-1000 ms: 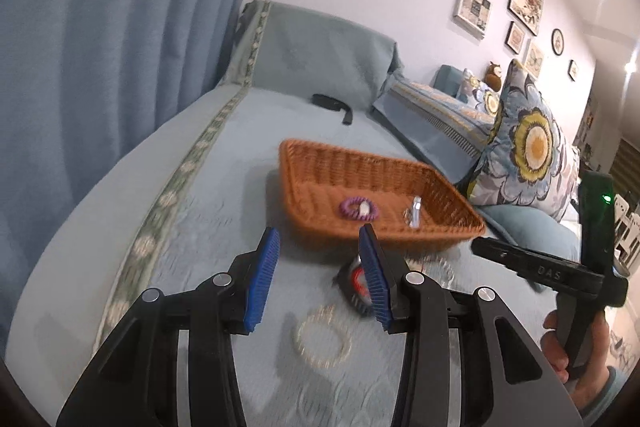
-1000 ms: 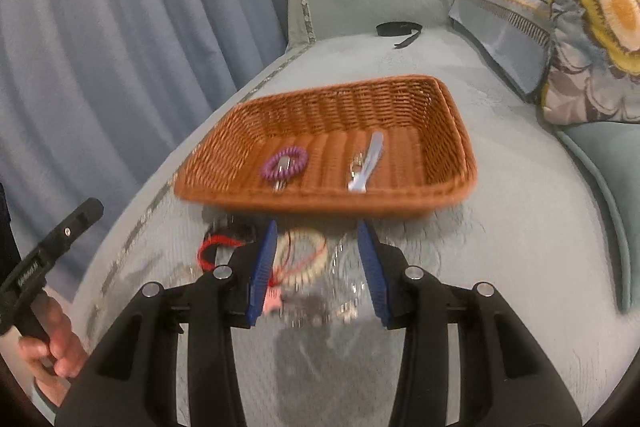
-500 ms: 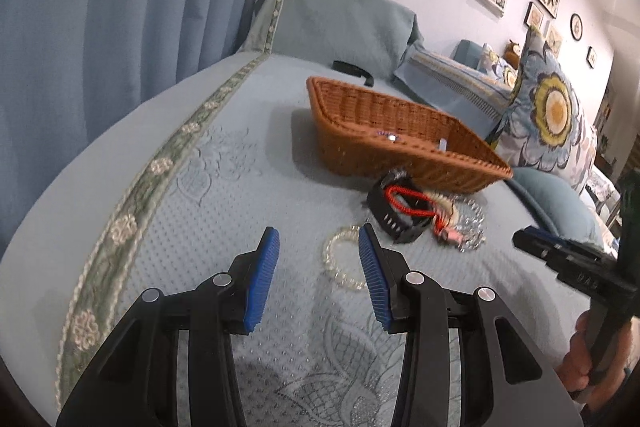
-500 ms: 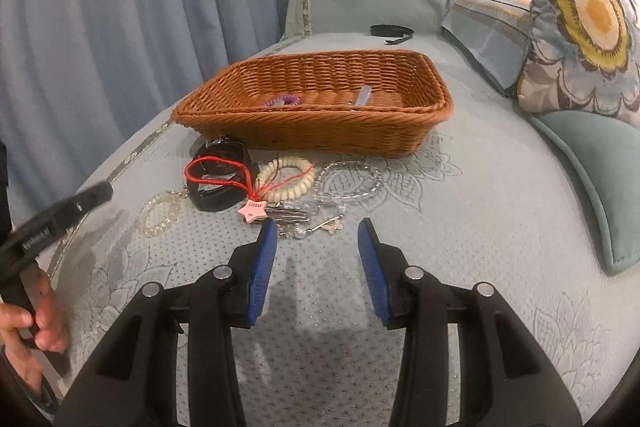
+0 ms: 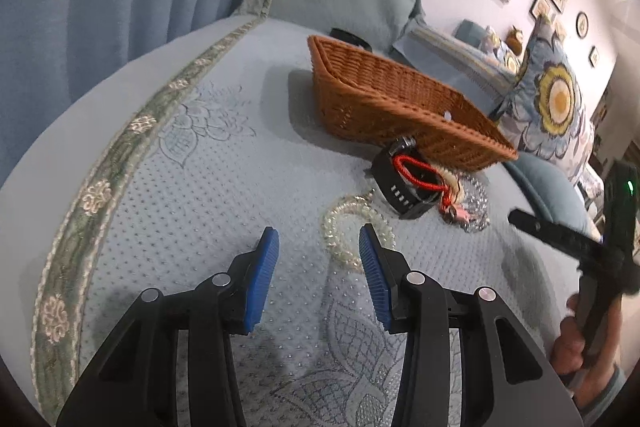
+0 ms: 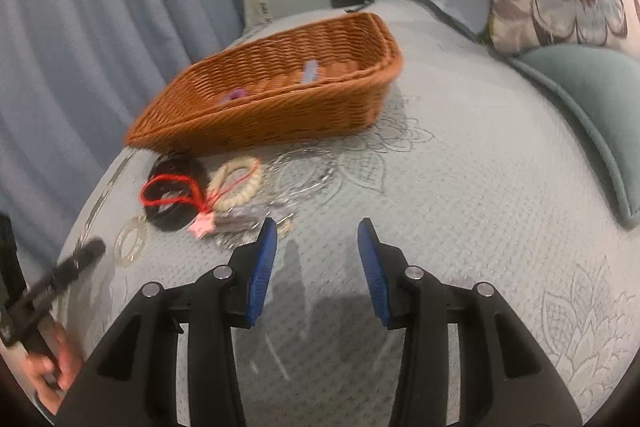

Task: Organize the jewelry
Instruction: 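Grasp the pearl bead bracelet with the left gripper while the right grasps the silver chain bracelet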

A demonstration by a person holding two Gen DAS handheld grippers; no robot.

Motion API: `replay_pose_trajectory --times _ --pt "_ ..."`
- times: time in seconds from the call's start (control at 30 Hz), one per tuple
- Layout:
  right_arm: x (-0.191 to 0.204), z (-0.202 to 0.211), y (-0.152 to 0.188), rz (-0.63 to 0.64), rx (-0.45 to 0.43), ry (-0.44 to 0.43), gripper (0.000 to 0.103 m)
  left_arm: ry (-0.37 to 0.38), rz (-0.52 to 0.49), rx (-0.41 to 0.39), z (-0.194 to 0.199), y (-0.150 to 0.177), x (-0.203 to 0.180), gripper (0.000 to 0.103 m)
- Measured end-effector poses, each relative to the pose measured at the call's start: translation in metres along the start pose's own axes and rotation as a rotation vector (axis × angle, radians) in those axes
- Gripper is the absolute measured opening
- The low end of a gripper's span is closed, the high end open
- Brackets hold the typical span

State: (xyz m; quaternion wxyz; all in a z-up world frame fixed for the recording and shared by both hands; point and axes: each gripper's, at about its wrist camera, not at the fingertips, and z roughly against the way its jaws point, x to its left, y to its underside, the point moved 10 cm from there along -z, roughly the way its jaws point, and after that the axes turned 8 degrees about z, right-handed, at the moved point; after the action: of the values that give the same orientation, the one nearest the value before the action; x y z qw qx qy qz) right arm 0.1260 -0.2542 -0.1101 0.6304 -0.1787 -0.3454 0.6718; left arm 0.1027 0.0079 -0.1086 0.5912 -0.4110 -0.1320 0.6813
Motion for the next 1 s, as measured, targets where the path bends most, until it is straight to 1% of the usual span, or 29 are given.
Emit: replay_pose_trajectory --times 0.13,0.17,0.23,0.3,0.4,0.47,0.53,0.6,0.63,0.67,0.7,0.73,0.77,0.9,0.93,1.0 --pt "-0.009 -0.01 -0.024 -0.007 -0.011 0.034 0.039 -0.005 -0.02 0.034 -0.006 -0.002 -0.003 0.041" --pt "-0.008 -0.014 -0.031 0.008 -0.014 0.044 0.039 -0.002 -0.014 0.036 -0.007 -0.003 -0.002 0.041" --pt "-0.007 -0.027 -0.039 0.035 0.01 0.066 0.038 0.001 0.021 0.046 -0.012 -0.01 0.002 0.041" --pt "-0.002 -0.043 -0.041 0.052 0.056 0.058 0.03 -0.008 0.033 0.056 -0.017 -0.013 0.005 0.04" --pt "0.003 -0.059 -0.036 0.098 0.116 0.094 0.03 -0.048 -0.002 0.068 -0.025 -0.013 0.003 0.04" --pt "0.008 -0.06 -0.036 0.144 0.119 0.127 0.03 -0.102 -0.059 0.061 -0.027 -0.01 -0.002 0.04" --pt "0.014 -0.06 -0.033 0.181 0.118 0.149 0.023 -0.15 -0.105 0.057 -0.029 -0.008 -0.005 0.04" --pt "0.022 -0.058 -0.029 0.216 0.116 0.158 0.009 -0.18 -0.13 0.053 -0.029 -0.008 -0.005 0.04" --pt "0.024 -0.057 -0.027 0.227 0.115 0.159 0.006 -0.191 -0.137 0.052 -0.029 -0.008 -0.005 0.035" --pt "0.026 -0.054 -0.024 0.234 0.111 0.161 0.006 -0.197 -0.143 0.05 -0.028 -0.007 -0.005 0.028" --pt "0.027 -0.051 -0.021 0.234 0.106 0.157 0.006 -0.198 -0.145 0.049 -0.027 -0.007 -0.005 0.024" --pt "0.026 -0.047 -0.019 0.226 0.099 0.146 0.006 -0.195 -0.147 0.047 -0.026 -0.006 -0.005 0.012" --pt "0.024 -0.043 -0.017 0.213 0.089 0.133 0.006 -0.187 -0.151 0.049 -0.025 -0.005 -0.006 0.007" --pt "0.021 -0.021 -0.01 0.177 0.046 0.094 0.006 -0.17 -0.149 0.045 -0.022 -0.004 -0.009 0.006" --pt "0.021 -0.015 -0.007 0.168 0.036 0.075 0.006 -0.149 -0.143 0.043 -0.019 -0.003 -0.01 0.006" --pt "0.022 -0.004 -0.004 0.162 0.024 0.064 0.006 -0.122 -0.128 0.04 -0.014 -0.001 -0.01 0.006"
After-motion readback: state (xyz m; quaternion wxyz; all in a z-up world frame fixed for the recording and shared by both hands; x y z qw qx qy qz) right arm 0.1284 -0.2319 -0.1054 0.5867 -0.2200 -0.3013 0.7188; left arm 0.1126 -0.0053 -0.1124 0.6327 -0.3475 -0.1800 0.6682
